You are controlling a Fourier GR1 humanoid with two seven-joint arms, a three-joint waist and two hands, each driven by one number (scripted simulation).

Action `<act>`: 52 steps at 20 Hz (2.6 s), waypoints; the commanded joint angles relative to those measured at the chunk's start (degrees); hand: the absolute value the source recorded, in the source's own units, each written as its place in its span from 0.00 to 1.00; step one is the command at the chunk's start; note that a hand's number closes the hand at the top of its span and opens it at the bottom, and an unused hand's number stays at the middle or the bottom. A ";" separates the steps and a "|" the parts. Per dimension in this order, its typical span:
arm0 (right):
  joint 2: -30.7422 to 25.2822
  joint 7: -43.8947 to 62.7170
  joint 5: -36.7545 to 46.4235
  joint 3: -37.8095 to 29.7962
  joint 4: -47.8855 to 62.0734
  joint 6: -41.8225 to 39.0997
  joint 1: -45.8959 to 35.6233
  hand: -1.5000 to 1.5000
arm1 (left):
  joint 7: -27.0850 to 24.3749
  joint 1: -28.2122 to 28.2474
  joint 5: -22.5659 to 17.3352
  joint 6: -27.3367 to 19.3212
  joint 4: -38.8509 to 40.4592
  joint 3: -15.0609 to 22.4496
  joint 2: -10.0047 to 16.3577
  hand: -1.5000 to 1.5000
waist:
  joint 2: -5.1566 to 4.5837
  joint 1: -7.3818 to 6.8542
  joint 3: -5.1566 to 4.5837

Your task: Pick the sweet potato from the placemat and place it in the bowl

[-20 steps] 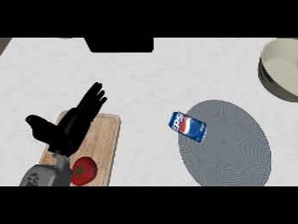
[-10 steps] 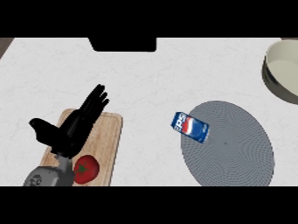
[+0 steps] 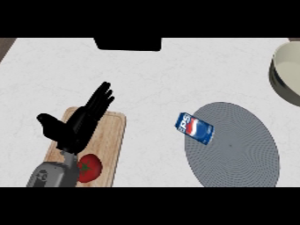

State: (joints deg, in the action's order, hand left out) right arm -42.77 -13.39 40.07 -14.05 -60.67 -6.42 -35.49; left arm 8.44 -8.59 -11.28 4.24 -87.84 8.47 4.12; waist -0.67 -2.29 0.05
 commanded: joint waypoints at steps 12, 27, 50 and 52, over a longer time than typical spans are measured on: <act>4.18 -3.86 9.16 0.48 39.76 11.48 -14.58 0.00 | 1.63 -1.68 -1.02 1.33 -1.54 -0.42 0.11 0.50 | -1.01 -2.08 0.22; -0.92 -27.76 -19.88 -25.49 43.50 -7.29 -16.23 0.00 | -0.61 1.89 0.35 0.32 -0.23 -0.77 -0.17 0.50 | 0.13 1.39 0.15; -4.59 -50.89 -37.02 -30.57 27.38 -40.13 33.87 1.00 | 0.32 7.39 -0.46 -2.01 -4.04 -5.11 1.61 0.50 | 2.38 10.27 0.13; -2.66 -51.70 -36.05 -27.60 24.44 -40.09 38.45 1.00 | 0.09 7.67 -0.16 -2.62 -4.69 -4.92 1.14 0.50 | 2.47 10.54 0.20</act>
State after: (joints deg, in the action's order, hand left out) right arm -48.03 -50.35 3.84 -44.07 -33.70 -31.25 -5.75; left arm 8.63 -1.49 -11.47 2.19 -92.03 3.94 5.36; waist 1.64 7.23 0.15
